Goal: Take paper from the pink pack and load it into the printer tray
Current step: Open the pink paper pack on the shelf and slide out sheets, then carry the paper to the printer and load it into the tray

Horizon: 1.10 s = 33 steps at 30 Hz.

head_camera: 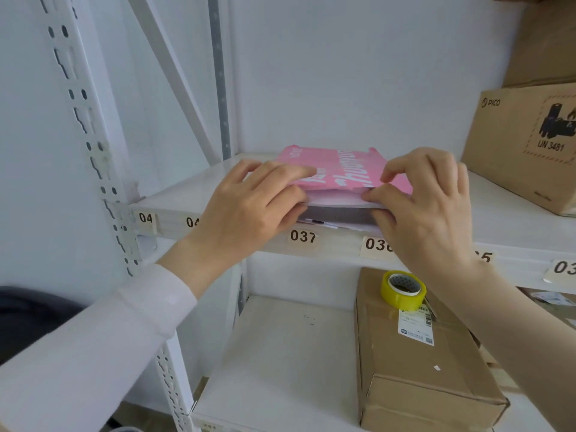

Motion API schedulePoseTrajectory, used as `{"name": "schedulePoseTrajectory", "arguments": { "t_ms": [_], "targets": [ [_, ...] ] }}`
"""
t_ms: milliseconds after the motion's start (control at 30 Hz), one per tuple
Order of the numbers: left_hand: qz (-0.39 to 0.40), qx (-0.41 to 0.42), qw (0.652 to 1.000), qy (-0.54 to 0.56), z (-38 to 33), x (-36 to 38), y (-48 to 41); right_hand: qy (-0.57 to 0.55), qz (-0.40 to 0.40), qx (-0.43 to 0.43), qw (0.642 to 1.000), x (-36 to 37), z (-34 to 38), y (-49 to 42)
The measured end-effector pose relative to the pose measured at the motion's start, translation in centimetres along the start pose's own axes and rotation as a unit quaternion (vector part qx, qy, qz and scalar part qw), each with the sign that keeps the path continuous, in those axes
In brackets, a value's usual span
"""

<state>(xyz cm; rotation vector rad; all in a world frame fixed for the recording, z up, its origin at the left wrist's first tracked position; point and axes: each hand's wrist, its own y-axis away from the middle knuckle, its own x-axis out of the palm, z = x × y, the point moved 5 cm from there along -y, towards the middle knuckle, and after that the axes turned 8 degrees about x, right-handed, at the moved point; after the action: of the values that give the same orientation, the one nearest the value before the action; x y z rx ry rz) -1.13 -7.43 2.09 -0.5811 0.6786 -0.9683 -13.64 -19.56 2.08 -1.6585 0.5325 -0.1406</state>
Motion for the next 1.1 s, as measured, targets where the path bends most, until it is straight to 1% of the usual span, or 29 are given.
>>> {"name": "schedulePoseTrajectory", "arguments": {
  "t_ms": [33,67,100,133,167,200,233,267,300,333,367,400,433,467,500,533,567,633,700,800,833,867,900,933,967,1000,1033,1067,1100],
  "targets": [
    [0.013,-0.034,0.999,0.029,0.1,-0.2,0.5,-0.007,-0.004,0.01,1.0,-0.4,0.1,0.1],
    [0.023,-0.092,0.993,0.074,0.3,-0.4,1.0,-0.012,-0.009,0.02,1.0,-0.9,0.2,0.3],
    [0.018,-0.174,0.975,0.135,0.6,-0.9,1.7,-0.016,-0.014,0.028,0.999,-1.5,0.4,0.5],
    [-0.005,-0.276,0.94,0.203,1.0,-1.5,2.5,-0.023,-0.018,0.036,0.999,-2.1,0.6,0.8],
    [-0.043,-0.387,0.882,0.264,1.3,-2.1,3.5,-0.033,-0.023,0.041,0.998,-2.8,0.8,1.3],
    [-0.082,-0.494,0.809,0.307,1.4,-2.5,4.7,-0.042,-0.029,0.043,0.998,-3.5,1.1,1.7],
    [-0.103,-0.585,0.723,0.352,1.3,-2.7,6.0,-0.043,-0.031,0.046,0.998,-4.1,1.5,2.1],
    [-0.107,-0.651,0.631,0.407,1.0,-2.5,7.1,-0.045,-0.034,0.05,0.997,-4.8,1.8,2.5],
    [-0.095,-0.689,0.54,0.474,0.5,-2.0,7.8,-0.051,-0.04,0.049,0.997,-5.3,2.0,2.8],
    [-0.068,-0.7,0.451,0.55,-0.3,-1.6,8.0,-0.056,-0.041,0.05,0.996,-5.7,2.3,3.1],
    [-0.032,-0.69,0.376,0.617,-1.2,-1.5,7.8,-0.058,-0.037,0.05,0.996,-6.1,2.7,3.4],
    [0.0,-0.673,0.321,0.667,-1.9,-1.5,7.4,-0.059,-0.034,0.048,0.997,-6.5,3.2,3.6],
    [0.019,-0.656,0.284,0.699,-2.5,-1.6,7.0,-0.061,-0.032,0.044,0.997,-6.8,3.6,3.9],
    [0.028,-0.645,0.26,0.718,-2.7,-1.7,6.6,-0.064,-0.03,0.042,0.997,-7.1,3.9,4.1],
    [0.029,-0.643,0.246,0.725,-2.8,-1.8,6.2,-0.067,-0.027,0.041,0.996,-7.4,4.2,4.4],
    [0.027,-0.646,0.24,0.724,-2.8,-1.8,5.9,-0.069,-0.027,0.041,0.996,-7.6,4.3,4.7],
    [0.029,-0.649,0.242,0.72,-2.8,-1.9,5.7,-0.071,-0.026,0.043,0.996,-7.8,4.5,5.0],
    [0.046,-0.654,0.262,0.709,-2.7,-2.0,5.5,-0.068,-0.025,0.049,0.996,-8.3,4.6,5.5],
    [0.069,-0.657,0.28,0.697,-2.8,-2.1,5.5,-0.064,-0.007,0.061,0.996,-8.3,4.7,6.0],
    [0.113,-0.665,0.31,0.67,-3.2,-2.2,6.0,-0.085,0.074,0.084,0.99,-8.3,4.3,6.6],
    [0.119,-0.667,0.318,0.663,-3.3,-2.2,6.1,-0.105,0.103,0.117,0.982,-8.4,4.0,6.8],
    [0.121,-0.668,0.323,0.659,-3.4,-2.3,6.1,-0.134,0.128,0.178,0.966,-8.4,3.5,7.0],
    [0.121,-0.666,0.329,0.658,-3.5,-2.3,6.1,-0.163,0.145,0.268,0.938,-8.8,3.0,6.9],
    [0.12,-0.664,0.334,0.658,-3.5,-2.4,6.1,-0.194,0.16,0.368,0.895,-8.5,2.1,7.4],
    [0.119,-0.663,0.335,0.659,-3.7,-2.4,6.1,-0.223,0.183,0.462,0.839,-8.0,1.4,7.8],
    [0.119,-0.662,0.335,0.66,-3.9,-2.5,6.1,-0.266,0.215,0.542,0.767,-7.2,0.8,8.3],
    [0.12,-0.661,0.333,0.662,-4.0,-2.5,6.3,-0.333,0.247,0.606,0.679,-6.3,0.5,8.7],
    [0.122,-0.659,0.333,0.663,-4.2,-2.7,6.4,-0.407,0.273,0.646,0.585,-5.3,0.4,9.1],
    [0.124,-0.658,0.334,0.664,-4.3,-2.8,6.7,-0.466,0.291,0.668,0.502,-4.8,0.5,9.4]
  ]
}}
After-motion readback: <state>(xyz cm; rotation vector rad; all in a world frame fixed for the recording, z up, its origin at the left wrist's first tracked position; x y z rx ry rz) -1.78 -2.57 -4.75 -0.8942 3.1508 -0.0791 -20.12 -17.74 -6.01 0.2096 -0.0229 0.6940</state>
